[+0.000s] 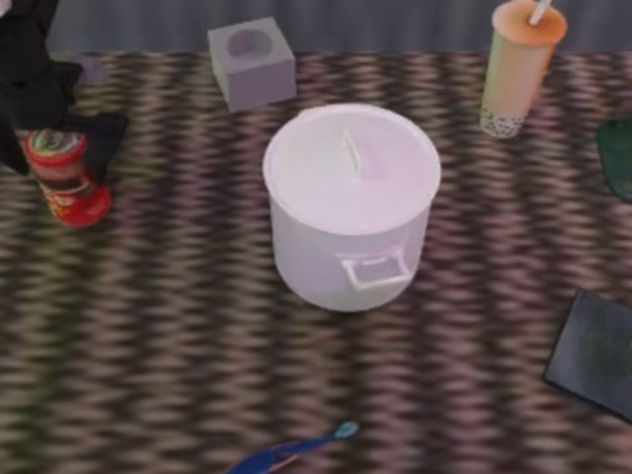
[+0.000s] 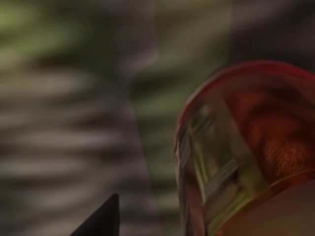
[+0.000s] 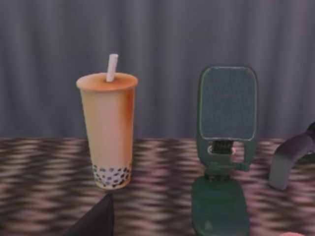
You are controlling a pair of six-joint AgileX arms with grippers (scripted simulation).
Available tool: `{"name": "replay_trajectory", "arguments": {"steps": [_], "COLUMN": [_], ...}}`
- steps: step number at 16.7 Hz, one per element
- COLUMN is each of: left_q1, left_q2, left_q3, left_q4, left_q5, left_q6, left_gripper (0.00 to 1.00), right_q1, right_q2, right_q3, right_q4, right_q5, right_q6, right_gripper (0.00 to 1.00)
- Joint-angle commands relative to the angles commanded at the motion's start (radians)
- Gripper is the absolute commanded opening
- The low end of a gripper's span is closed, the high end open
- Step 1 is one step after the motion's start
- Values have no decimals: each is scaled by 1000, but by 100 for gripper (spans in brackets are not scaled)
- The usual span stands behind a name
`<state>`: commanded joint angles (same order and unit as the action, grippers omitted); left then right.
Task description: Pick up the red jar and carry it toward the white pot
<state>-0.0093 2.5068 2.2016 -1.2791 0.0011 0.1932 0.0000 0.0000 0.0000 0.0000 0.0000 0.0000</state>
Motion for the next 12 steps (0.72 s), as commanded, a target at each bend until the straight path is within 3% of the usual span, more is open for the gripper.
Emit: {"name": "replay_trajectory", "arguments": {"steps": [11, 12], "left_q1": [0, 0], "left_q2": [0, 0], "left_q3": [0, 0], "left_q4": [0, 0], "left_q5": [0, 0], "left_q6": [0, 0], "left_gripper": [2, 0], "right_q1": [0, 0], "right_q2": [0, 0], "right_q3": [0, 0], "right_q4": [0, 0], "right_q5": [0, 0], "right_q6": [0, 0], "right_gripper": [100, 100]}}
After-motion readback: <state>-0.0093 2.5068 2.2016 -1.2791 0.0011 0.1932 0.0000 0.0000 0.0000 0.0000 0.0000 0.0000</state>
